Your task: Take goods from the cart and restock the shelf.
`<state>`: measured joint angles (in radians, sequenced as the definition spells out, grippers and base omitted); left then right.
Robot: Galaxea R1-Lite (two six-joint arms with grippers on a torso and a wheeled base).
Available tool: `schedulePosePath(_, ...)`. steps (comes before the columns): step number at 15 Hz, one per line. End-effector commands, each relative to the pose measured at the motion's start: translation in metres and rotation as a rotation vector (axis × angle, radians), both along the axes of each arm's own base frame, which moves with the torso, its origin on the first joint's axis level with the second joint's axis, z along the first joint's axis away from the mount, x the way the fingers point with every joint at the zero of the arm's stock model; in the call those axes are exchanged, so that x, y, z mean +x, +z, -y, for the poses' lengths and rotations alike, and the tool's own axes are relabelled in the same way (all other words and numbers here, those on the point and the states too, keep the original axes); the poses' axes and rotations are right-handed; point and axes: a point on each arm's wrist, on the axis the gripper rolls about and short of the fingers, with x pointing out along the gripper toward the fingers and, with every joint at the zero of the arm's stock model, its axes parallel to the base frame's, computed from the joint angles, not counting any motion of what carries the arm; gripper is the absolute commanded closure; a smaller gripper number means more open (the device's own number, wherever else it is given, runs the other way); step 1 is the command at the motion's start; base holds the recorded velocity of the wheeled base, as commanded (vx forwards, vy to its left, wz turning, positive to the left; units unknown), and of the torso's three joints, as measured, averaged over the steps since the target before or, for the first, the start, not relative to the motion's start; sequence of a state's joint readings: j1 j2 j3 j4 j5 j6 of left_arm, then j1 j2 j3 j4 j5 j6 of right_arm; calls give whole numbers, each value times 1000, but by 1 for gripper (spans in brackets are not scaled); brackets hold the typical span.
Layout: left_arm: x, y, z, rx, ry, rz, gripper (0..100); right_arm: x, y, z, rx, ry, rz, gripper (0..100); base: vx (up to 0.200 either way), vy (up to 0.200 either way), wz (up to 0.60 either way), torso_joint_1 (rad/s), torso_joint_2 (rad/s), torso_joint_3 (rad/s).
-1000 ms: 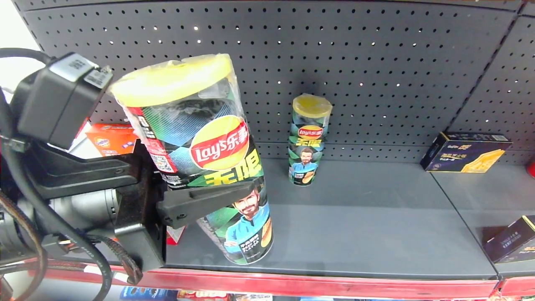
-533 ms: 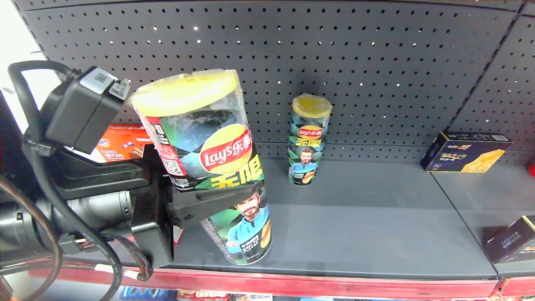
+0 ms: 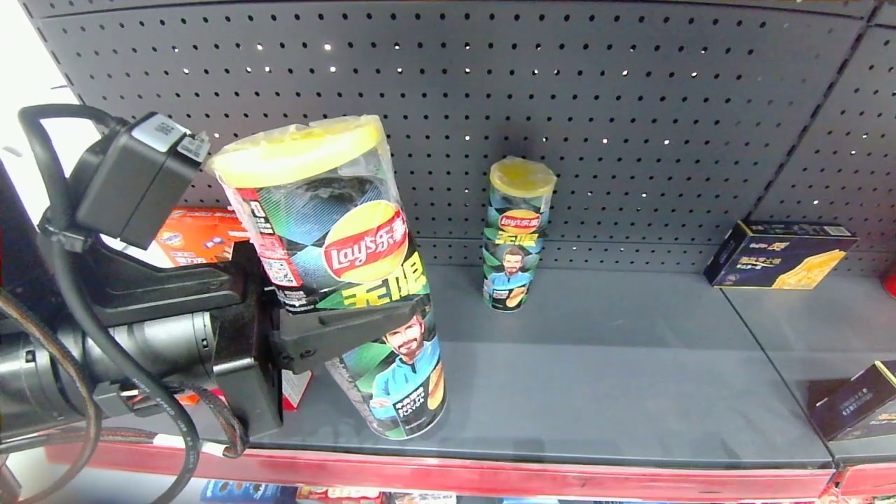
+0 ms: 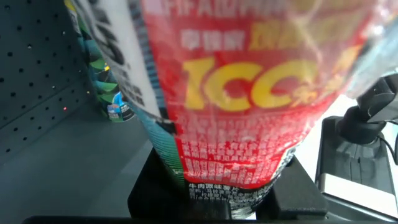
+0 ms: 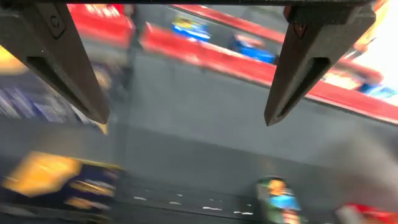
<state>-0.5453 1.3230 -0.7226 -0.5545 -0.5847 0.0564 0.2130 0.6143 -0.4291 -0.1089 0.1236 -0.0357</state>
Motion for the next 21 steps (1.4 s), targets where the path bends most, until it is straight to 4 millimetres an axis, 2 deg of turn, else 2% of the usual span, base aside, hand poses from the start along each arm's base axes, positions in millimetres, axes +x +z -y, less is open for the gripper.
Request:
schedulePosePath(1, -1, 0, 0, -1, -1, 2, 100, 65, 11, -32, -29, 166, -107, 0, 0, 0, 0, 0, 0, 0)
schedulePosePath(5, -1, 1, 0, -2, -1, 4, 100, 115, 16, -53, -31, 247, -115, 0, 0, 0, 0, 0, 0, 0)
schedulePosePath(6, -1, 1, -1, -3, 1, 3, 100, 138, 16, -61, -31, 247, -114, 0, 0, 0, 0, 0, 0, 0)
schedulePosePath(8, 0, 0, -1, -7, 6, -10, 100, 170, 11, -72, -89, 257, -77, 0, 0, 0, 0, 0, 0, 0)
schedulePosePath(9, 0, 0, -2, -8, 8, -11, 100, 177, 9, -75, -98, 271, -71, 0, 0, 0, 0, 0, 0, 0)
schedulePosePath(10, 0, 0, -2, -8, 9, -15, 100, 191, 6, -82, -93, 348, -66, 0, 0, 0, 0, 0, 0, 0)
schedulePosePath(11, 0, 0, -2, -10, 9, -15, 100, 197, 4, -84, -92, 388, -65, 0, 0, 0, 0, 0, 0, 0)
schedulePosePath(12, 0, 0, -2, -11, 9, -18, 100, 221, 2, -87, -108, 457, -22, 0, 0, 0, 0, 0, 0, 0)
schedulePosePath(13, 0, 1, -2, -13, 9, -15, 100, 233, -1, -90, -119, 517, -6, 0, 0, 0, 0, 0, 0, 0)
schedulePosePath(16, -1, 2, -2, -26, 9, -33, 100, 257, -4, -100, -103, 691, 37, 0, 0, 0, 0, 0, 0, 0)
schedulePosePath(19, -1, 3, -1, -33, 6, -38, 100, 293, -8, -111, -100, 873, 119, 0, 0, 0, 0, 0, 0, 0)
schedulePosePath(21, -1, 3, -1, -33, 6, -39, 100, 307, -11, -116, -101, 898, 147, 0, 0, 0, 0, 0, 0, 0)
